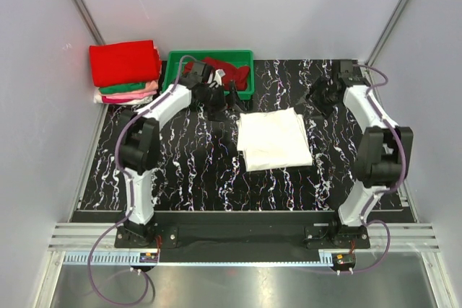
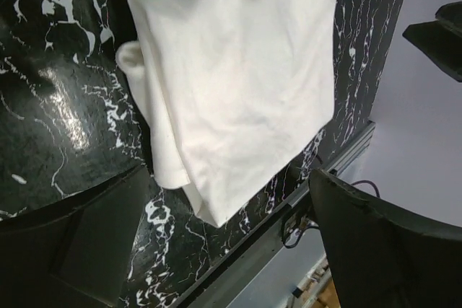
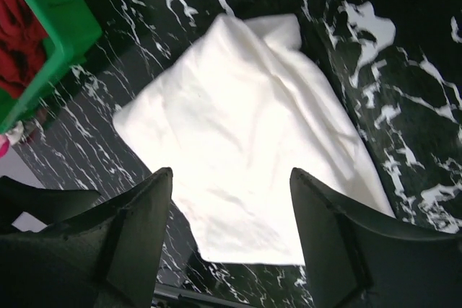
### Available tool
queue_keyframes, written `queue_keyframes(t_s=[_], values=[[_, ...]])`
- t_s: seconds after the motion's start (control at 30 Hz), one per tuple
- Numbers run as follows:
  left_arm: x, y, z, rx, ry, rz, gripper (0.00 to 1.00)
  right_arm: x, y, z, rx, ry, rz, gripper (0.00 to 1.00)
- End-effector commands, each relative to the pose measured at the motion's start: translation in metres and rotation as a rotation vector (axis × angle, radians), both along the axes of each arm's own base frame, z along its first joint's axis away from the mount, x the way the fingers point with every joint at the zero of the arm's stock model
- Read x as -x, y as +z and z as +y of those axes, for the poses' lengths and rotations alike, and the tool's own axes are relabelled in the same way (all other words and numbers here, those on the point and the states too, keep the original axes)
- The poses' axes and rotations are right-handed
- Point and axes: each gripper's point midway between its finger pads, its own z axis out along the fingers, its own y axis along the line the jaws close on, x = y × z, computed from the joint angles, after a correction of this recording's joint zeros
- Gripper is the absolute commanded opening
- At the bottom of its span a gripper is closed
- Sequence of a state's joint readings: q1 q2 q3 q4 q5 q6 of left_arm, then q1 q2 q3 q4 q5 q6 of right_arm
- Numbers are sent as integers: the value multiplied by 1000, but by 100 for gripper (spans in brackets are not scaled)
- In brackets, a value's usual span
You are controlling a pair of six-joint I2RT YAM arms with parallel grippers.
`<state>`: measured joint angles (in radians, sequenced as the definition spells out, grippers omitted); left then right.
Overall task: Fold and stack the t-shirts
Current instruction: Fold the tshirt
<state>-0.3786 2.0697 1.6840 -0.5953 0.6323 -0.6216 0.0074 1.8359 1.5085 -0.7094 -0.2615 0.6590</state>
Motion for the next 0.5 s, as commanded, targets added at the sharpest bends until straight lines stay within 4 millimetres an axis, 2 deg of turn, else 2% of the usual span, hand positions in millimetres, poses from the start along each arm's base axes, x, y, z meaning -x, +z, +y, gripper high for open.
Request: queue_keyframes(t_s=[0.0,0.07,0.1,0.23,0.3,0.37,0.4,0.47], values=[[-1,-6,11,-62,9,-119,99,27,-6,-6,34,17,-20,73],[0,-15,7,-56,1,-124,99,38,-6,-3,24,34,-28,73],[2,-24,7,-63,-3,-117,99,51,-8,-2,26,44,-23,73],[-4,-52,-3,-82,-12,-121,99,76,-6,-2,32,72,-23,74],[-6,-70,-6,-99,-14,-100,99,87,-1,-3,42,85,-35,74],[-9,-77,-11,-105,-18,-100,99,96,5,-3,45,99,-47,73],[-10,-88,-12,-114,-14,-81,98,99,6,-3,46,101,-48,73],[-10,-93,-18,-107,-20,-79,94,106,10,-2,47,114,-54,74]])
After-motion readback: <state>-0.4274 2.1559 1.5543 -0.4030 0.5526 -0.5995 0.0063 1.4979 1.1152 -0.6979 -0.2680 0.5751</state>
